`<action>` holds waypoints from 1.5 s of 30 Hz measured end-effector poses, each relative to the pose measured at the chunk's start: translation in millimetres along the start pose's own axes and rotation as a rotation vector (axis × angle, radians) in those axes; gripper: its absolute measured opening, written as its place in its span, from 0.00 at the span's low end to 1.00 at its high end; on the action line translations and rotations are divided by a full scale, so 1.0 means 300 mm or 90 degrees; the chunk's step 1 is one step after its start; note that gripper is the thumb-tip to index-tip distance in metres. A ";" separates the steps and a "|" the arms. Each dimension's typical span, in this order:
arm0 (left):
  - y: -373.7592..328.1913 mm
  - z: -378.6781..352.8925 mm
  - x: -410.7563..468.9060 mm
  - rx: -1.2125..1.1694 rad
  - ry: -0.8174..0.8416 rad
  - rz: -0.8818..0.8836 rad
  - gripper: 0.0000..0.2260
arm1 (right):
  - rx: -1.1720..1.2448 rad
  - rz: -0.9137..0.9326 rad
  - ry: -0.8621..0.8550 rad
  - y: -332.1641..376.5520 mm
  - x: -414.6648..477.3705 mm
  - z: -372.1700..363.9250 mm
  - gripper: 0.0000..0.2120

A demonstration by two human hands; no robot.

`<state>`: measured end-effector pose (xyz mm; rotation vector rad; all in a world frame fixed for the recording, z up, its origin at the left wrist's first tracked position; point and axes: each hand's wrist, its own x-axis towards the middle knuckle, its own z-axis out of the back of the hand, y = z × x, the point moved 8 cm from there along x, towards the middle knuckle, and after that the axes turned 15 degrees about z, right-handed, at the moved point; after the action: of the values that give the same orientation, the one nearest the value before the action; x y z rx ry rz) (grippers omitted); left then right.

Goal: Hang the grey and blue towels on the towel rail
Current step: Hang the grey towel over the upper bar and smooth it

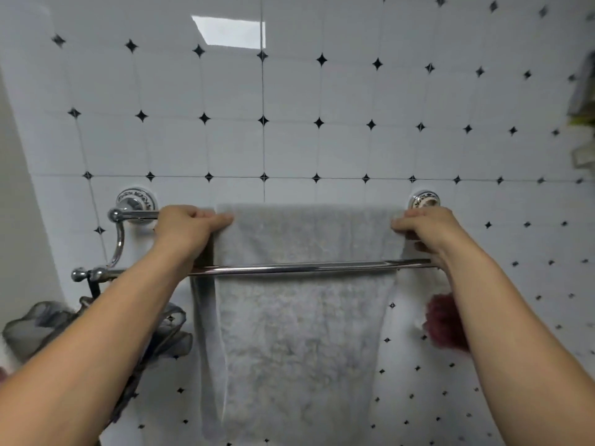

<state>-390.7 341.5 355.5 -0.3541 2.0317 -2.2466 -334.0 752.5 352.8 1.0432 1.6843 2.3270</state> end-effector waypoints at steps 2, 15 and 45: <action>-0.021 0.022 0.014 -0.002 -0.037 -0.007 0.09 | 0.090 -0.036 0.014 -0.022 0.000 -0.004 0.15; -0.060 0.193 0.030 0.299 -0.278 -0.121 0.08 | 0.045 -0.111 0.167 -0.045 -0.009 -0.080 0.04; -0.009 0.203 0.080 -0.012 -0.176 -0.008 0.12 | 0.130 -0.159 0.206 -0.060 0.037 -0.036 0.12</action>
<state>-399.6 277.4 366.3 -0.6421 1.9131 -2.0513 -354.2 755.8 340.8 0.4547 2.0640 2.2895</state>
